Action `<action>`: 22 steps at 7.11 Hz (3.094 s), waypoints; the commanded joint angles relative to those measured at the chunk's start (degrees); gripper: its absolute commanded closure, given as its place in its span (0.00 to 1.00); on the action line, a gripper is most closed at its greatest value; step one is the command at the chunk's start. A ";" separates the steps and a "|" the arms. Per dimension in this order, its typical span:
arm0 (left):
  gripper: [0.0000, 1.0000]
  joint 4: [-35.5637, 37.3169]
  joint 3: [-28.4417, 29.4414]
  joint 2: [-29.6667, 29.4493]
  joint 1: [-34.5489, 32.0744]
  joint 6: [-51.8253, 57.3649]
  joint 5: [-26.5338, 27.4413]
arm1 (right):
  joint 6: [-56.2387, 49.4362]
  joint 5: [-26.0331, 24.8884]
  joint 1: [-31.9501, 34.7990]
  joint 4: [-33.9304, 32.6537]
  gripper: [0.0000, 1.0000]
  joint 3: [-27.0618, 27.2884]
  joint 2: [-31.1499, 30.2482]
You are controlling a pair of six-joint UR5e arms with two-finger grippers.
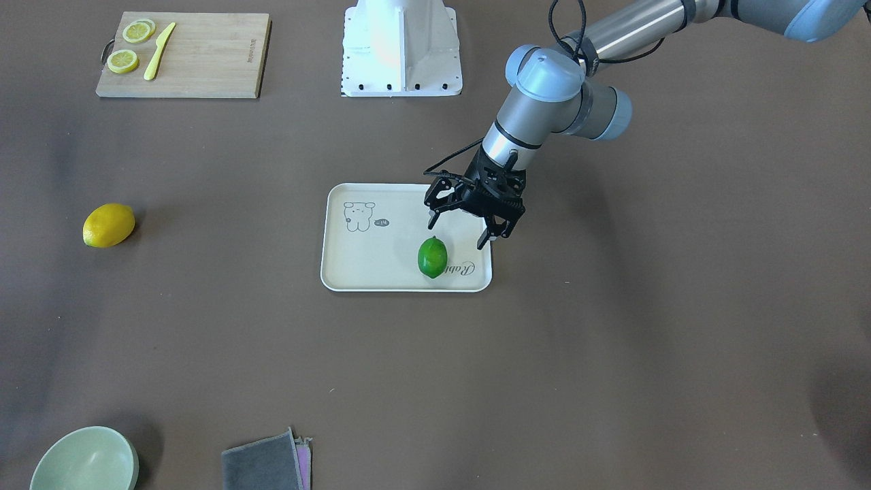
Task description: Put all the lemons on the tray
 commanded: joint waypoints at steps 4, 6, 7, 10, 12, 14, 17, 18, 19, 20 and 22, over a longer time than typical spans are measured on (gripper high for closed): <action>0.02 -0.28 -5.50 14.14 -21.26 18.87 -21.74 | 18.23 -4.89 -7.88 1.75 0.00 0.06 1.02; 0.02 -0.81 -6.56 20.86 -24.90 30.09 -21.25 | 25.68 -8.09 -12.56 1.75 0.00 -0.46 1.20; 0.02 -0.81 -6.56 20.79 -24.82 30.03 -21.25 | 35.48 -8.88 -14.49 3.75 0.03 -0.55 0.85; 0.02 -0.90 -6.56 20.44 -24.82 29.50 -21.16 | 56.19 -19.24 -23.80 12.11 0.03 -3.28 -0.29; 0.02 -0.81 -6.56 20.17 -24.82 29.50 -21.16 | 63.58 -24.25 -29.42 13.35 0.04 -3.80 -0.20; 0.02 -0.81 -6.38 20.08 -24.74 29.50 -21.07 | 63.79 -25.93 -31.81 14.92 0.03 -5.90 -0.20; 0.02 -0.81 -6.29 20.08 -24.73 29.59 -21.16 | 63.97 -28.40 -33.92 16.61 0.07 -9.07 0.32; 0.02 -0.81 -6.21 20.17 -24.65 29.59 -21.16 | 65.19 -30.23 -34.54 16.61 0.42 -9.43 0.32; 0.02 -0.81 -6.03 20.17 -24.65 29.67 -21.16 | 65.11 -30.51 -35.15 16.52 0.99 -9.43 0.32; 0.02 -0.81 -6.03 20.35 -24.65 29.67 -21.16 | 64.94 -30.60 -35.33 16.61 1.00 -9.17 0.58; 0.02 -0.81 -5.94 20.43 -24.65 29.67 -21.16 | 64.50 -28.51 -33.68 9.72 1.00 -1.31 2.77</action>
